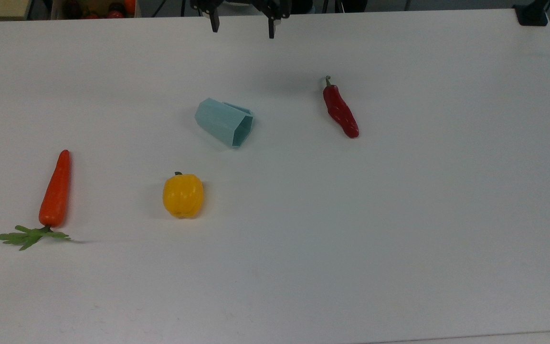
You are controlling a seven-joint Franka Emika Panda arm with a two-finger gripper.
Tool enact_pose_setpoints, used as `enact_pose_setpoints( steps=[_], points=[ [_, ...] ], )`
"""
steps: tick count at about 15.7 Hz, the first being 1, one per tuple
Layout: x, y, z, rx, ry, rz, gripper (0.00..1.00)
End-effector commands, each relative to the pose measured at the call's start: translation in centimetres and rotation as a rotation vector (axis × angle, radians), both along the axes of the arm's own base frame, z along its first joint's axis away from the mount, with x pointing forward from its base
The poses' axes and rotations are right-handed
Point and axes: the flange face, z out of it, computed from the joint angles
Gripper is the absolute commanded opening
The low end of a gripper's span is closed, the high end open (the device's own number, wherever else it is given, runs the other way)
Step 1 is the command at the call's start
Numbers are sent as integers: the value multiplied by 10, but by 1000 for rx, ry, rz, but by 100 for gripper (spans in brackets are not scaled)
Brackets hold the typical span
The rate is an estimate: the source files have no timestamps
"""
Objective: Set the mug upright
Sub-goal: 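Lower the open gripper onto the mug's base and close on it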
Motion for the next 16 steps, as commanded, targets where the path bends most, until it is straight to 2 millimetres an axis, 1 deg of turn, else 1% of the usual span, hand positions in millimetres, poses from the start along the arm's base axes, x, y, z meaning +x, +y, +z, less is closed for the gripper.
enact_pose_setpoints(
  steps=[1,2,3,5,8,11,12,14,16],
  points=[
    [30,34,-25,-97,-18,-222,100],
    [37,39,-36,-108,-9,-259,100],
    [45,48,-46,-118,-2,-271,100],
    [57,72,-79,-170,23,-267,100],
    [68,98,-126,-260,49,-322,100],
    [75,108,-165,-318,68,-346,100],
    [80,111,-170,-325,64,-357,100],
    [91,112,-187,-352,57,-377,100],
    [95,109,-209,-407,62,-357,100]
  ],
)
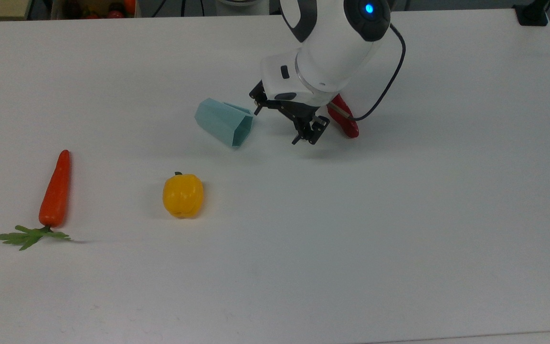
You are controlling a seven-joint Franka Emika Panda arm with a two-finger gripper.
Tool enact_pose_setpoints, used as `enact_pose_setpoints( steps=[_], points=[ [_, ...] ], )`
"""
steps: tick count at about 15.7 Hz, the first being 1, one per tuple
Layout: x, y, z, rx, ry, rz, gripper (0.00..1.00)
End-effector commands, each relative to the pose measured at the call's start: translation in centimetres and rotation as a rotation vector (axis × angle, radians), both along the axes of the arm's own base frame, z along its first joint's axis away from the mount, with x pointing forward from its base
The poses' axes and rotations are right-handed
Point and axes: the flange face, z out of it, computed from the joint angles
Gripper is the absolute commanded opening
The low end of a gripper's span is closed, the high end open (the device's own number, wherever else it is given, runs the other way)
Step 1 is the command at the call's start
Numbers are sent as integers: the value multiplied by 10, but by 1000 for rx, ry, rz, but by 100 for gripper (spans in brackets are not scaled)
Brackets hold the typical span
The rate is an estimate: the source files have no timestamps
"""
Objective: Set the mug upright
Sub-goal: 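Lower the open gripper onto the mug's base and close on it, then lift the mug and rotate it so its opening faces up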
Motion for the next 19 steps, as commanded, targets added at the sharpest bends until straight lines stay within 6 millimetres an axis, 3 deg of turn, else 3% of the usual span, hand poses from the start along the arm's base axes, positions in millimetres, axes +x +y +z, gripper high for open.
enact_pose_setpoints(
  steps=[1,8,11,17,19],
  points=[
    [14,-4,-26,-95,9,9,100],
    [5,-34,-47,-144,136,48,100],
    [-5,-50,-69,-164,230,76,100],
    [-8,-74,-73,-162,302,121,100],
    [-8,-84,-73,-175,321,117,93]
  ],
)
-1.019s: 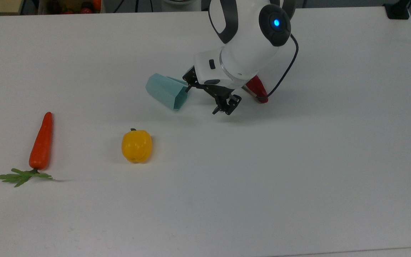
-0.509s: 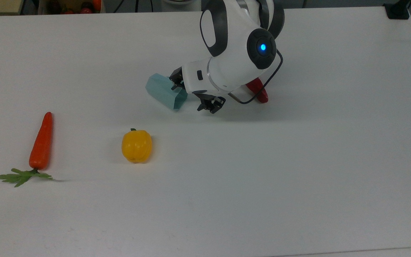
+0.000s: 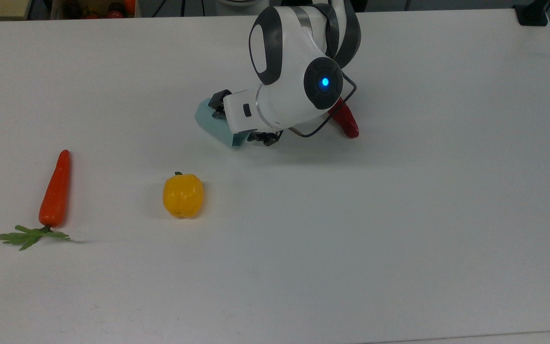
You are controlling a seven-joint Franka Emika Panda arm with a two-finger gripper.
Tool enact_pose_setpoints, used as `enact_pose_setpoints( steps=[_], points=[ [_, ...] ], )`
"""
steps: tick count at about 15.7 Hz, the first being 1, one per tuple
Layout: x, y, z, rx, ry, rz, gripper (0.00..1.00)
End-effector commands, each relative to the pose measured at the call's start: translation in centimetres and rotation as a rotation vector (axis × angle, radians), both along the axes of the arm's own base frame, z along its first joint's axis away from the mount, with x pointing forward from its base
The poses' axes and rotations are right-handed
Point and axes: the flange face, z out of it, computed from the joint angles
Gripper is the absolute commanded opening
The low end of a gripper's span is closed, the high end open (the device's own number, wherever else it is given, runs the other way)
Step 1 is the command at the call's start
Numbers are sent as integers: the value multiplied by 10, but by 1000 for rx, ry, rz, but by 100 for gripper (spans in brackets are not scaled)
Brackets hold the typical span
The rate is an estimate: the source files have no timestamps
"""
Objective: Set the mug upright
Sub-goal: 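Lift the mug and rotate it so its opening faces up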
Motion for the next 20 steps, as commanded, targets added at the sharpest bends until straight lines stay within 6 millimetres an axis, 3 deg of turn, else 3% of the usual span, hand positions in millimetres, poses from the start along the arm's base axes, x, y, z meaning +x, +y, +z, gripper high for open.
enact_pose_setpoints(
  steps=[1,3,5,10,20],
  points=[
    [-9,-15,1,-30,59,30,83],
    [-13,-17,-4,-39,81,29,56],
    [-13,-18,-4,-49,81,35,2],
    [-12,-25,2,-30,91,58,0],
    [-11,-35,56,169,101,152,0]
  ],
)
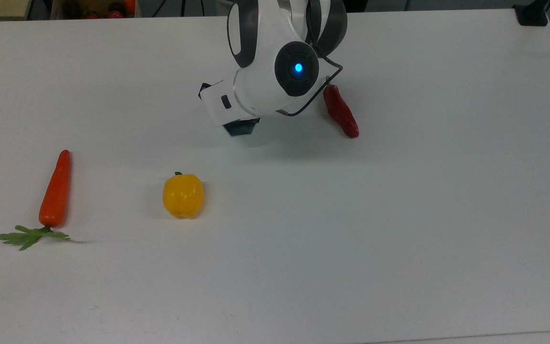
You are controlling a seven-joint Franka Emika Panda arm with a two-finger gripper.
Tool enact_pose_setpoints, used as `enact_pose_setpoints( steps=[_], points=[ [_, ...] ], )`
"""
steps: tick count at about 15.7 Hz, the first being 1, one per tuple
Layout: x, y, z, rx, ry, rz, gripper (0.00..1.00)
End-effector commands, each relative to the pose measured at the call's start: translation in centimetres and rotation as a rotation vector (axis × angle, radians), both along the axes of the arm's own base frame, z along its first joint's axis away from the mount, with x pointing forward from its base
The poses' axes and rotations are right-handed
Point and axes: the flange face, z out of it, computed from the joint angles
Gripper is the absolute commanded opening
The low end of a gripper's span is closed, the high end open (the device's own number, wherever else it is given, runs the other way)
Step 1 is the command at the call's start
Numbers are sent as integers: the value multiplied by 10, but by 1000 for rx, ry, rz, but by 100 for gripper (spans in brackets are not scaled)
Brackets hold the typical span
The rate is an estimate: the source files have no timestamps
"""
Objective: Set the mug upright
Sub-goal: 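Lift the mug and rotate it so its opening faces up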
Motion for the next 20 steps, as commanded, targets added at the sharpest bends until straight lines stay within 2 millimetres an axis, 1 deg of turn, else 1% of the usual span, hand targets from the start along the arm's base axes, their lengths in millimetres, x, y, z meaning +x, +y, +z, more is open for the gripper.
enact_pose_setpoints(
  steps=[1,2,4,5,7,8,9,12,14,16,18,19,20],
  points=[
    [-3,-6,25,96,-31,11,0],
    [-1,-7,38,118,-56,8,0],
    [1,-4,60,175,-105,48,0],
    [0,-7,75,211,-131,78,0],
    [-2,-23,99,337,-151,179,0],
    [-2,-27,108,387,-169,218,0],
    [0,-31,113,411,-192,244,0],
    [10,-48,121,456,-268,325,0],
    [11,-63,120,525,-306,399,0],
    [6,-74,112,538,-337,494,0],
    [-5,-73,100,539,-346,621,0],
    [-11,-78,95,538,-345,681,0],
    [-16,-78,91,540,-334,754,0]
  ],
)
